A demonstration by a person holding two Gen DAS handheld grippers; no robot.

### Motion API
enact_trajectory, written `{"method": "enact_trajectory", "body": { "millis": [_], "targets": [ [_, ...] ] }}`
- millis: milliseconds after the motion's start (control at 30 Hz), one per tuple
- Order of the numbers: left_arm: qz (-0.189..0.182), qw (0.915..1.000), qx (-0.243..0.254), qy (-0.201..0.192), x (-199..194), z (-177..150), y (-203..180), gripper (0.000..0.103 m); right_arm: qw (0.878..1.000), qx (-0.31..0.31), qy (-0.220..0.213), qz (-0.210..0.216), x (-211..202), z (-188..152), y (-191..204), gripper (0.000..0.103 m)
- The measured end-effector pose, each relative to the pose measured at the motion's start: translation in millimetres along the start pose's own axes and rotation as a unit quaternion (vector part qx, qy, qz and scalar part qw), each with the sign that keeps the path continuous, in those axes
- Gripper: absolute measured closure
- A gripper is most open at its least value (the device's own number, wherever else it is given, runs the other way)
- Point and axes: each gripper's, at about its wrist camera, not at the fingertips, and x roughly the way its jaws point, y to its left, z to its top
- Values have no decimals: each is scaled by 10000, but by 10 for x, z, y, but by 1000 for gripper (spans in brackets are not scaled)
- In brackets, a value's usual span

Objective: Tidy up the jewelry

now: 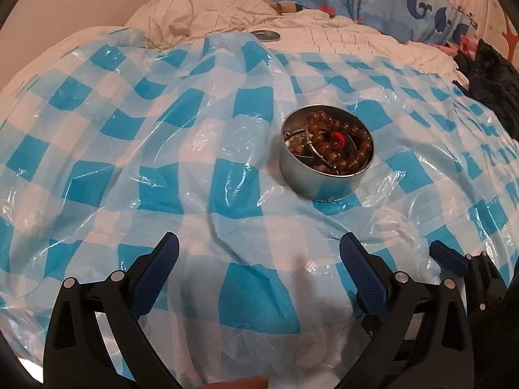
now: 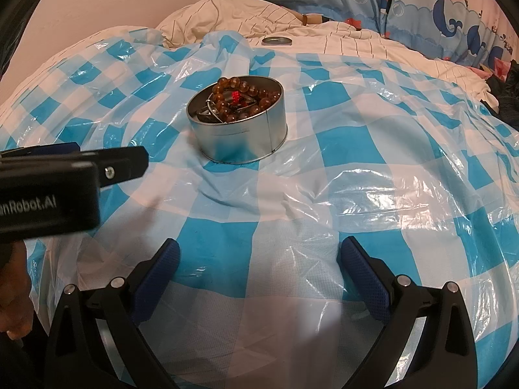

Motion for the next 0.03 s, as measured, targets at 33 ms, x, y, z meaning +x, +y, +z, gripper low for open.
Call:
{"method": "enact_trajectory", "body": {
  "millis": [33],
  "targets": [
    [9, 10000, -6, 2, -1, -4, 11, 8, 10000, -1, 1, 0, 0, 4, 2, 7]
  ]
}}
